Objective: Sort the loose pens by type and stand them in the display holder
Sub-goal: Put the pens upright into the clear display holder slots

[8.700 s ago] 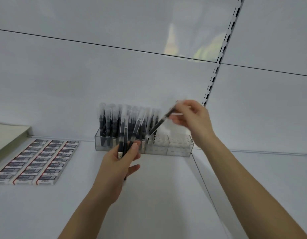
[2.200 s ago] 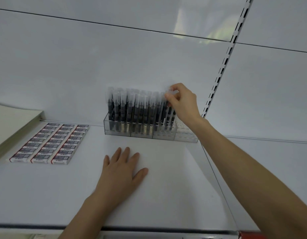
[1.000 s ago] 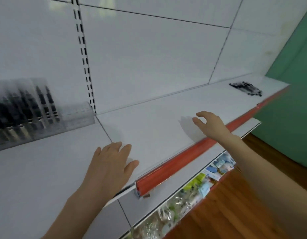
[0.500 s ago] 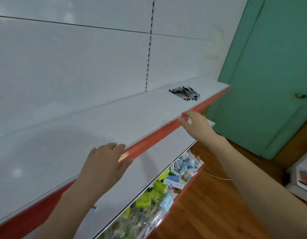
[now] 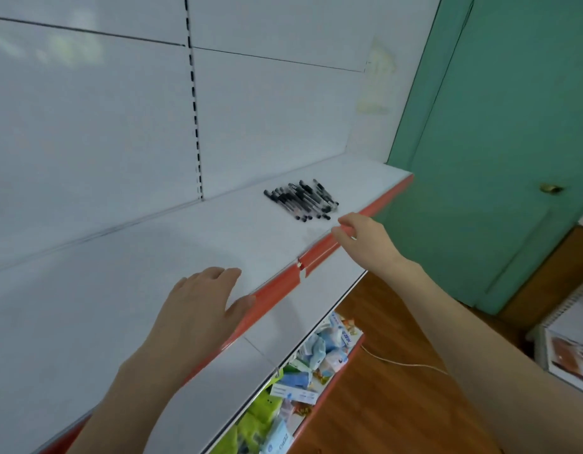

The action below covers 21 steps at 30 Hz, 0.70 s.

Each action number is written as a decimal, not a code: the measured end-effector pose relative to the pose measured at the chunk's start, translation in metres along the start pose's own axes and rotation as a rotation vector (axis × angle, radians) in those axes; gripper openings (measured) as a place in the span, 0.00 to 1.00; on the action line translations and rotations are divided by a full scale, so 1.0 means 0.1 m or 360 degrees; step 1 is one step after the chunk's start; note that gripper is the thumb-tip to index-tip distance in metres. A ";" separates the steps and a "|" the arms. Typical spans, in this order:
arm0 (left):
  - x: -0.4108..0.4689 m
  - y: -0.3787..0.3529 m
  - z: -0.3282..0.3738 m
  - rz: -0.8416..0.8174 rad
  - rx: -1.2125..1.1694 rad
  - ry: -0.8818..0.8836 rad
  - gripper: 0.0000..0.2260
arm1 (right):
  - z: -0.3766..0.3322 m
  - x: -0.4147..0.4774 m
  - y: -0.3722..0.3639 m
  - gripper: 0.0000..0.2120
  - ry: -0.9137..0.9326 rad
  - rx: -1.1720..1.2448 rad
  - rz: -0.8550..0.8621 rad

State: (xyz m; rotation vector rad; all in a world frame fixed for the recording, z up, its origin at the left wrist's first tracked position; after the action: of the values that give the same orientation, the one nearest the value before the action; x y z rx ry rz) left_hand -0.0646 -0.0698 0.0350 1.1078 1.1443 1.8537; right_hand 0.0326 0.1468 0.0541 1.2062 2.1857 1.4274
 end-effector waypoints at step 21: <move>2.63 -1.11 -0.05 -0.0082 -0.0009 0.0668 0.16 | 0.91 2.58 -0.49 0.15 0.0393 0.0036 -0.0383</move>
State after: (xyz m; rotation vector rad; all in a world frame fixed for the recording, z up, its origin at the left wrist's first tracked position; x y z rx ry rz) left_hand -0.1630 0.1969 0.0122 0.6924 1.3812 2.1059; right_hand -0.0961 0.3911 0.0230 0.7730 2.4164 1.5188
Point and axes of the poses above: each hand's wrist, its own x-axis towards the middle knuckle, its own y-axis out of the back of the hand, z = x × y, the point moved 10 cm from there along x, towards the middle knuckle, and after that the axes turned 5 degrees about -y, right-handed, at the moved point
